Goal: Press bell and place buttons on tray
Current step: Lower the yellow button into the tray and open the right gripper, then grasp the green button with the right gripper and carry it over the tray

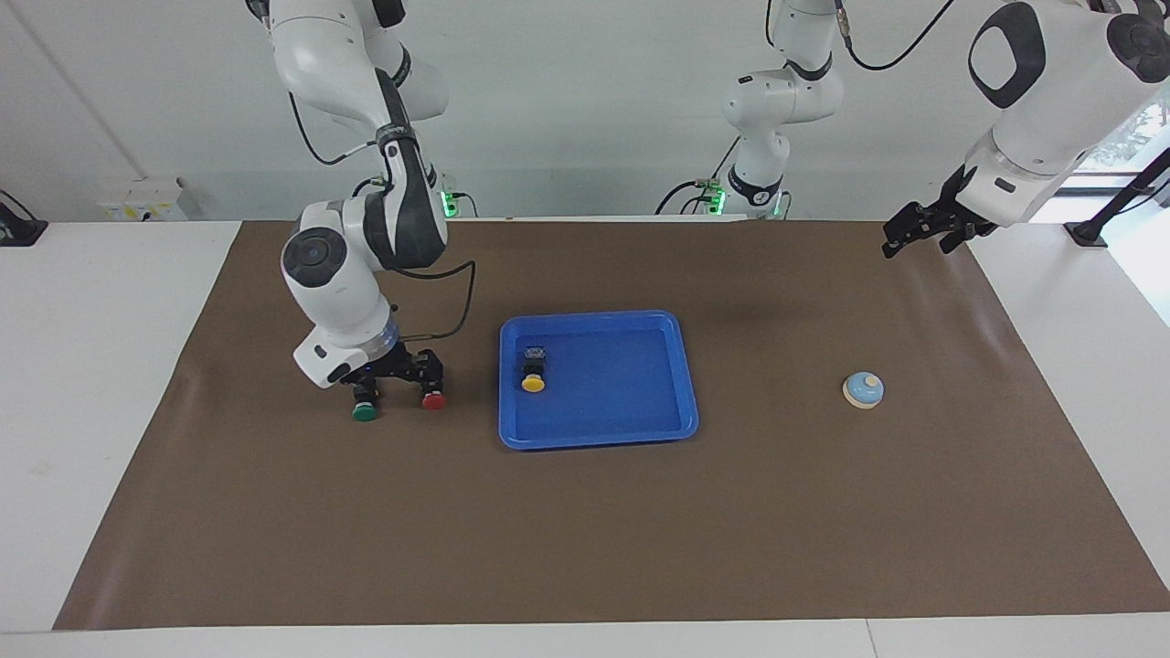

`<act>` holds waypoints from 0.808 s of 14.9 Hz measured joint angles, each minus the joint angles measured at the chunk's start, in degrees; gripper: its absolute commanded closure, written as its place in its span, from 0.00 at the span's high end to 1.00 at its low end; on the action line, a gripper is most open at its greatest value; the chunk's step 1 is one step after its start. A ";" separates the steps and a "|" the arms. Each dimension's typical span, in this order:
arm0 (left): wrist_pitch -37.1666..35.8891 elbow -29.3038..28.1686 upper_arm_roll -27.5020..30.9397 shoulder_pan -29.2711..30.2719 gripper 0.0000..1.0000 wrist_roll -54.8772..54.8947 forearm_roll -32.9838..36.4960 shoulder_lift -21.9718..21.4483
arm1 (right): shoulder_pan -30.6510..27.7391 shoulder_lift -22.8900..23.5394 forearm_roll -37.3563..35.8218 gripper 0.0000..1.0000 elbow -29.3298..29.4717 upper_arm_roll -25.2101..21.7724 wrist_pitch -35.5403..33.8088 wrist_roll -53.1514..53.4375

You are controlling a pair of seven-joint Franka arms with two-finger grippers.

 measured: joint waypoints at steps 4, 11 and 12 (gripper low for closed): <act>0.00 0.00 0.00 0.00 1.00 0.00 0.00 0.00 | -3.43 -0.20 -0.01 1.00 -2.29 -0.01 2.17 -10.88; 0.00 0.00 0.00 0.00 1.00 0.00 0.00 0.00 | -5.46 -0.67 -0.01 1.00 -9.44 -0.01 9.71 -16.49; 0.00 0.00 0.00 0.00 1.00 0.00 0.00 0.00 | -5.84 -0.70 -0.01 0.94 -10.06 -0.01 10.37 -17.19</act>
